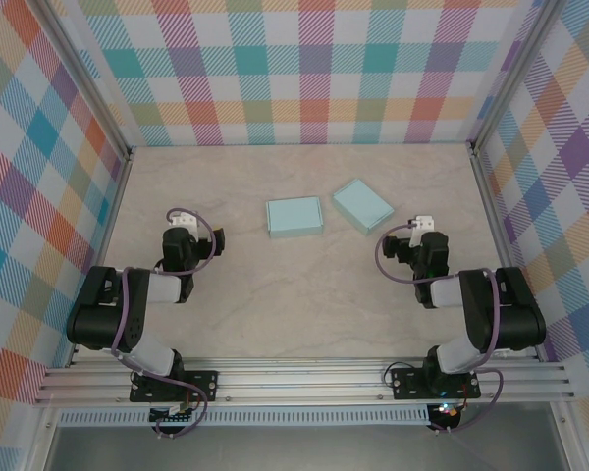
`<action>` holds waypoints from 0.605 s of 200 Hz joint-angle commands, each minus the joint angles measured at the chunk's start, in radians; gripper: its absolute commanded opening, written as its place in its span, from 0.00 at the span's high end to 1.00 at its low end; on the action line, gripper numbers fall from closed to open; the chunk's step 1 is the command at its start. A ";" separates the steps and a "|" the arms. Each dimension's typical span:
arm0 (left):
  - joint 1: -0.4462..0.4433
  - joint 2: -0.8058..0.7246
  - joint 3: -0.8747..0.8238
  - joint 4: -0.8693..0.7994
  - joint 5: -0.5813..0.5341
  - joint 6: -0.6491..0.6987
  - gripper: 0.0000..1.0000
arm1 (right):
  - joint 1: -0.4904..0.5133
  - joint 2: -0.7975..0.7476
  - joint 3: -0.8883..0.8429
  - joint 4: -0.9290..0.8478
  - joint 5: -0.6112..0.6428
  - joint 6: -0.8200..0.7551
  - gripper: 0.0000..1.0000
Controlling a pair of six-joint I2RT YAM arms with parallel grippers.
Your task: Fold the paper box
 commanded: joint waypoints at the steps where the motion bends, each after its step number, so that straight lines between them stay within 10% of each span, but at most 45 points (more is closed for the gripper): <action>1: 0.009 0.007 0.011 -0.006 0.015 -0.009 0.00 | -0.023 0.000 0.033 0.065 -0.066 -0.009 0.00; 121: 0.010 0.006 0.011 -0.004 0.015 -0.008 0.00 | -0.103 0.002 0.072 -0.010 -0.296 0.005 0.00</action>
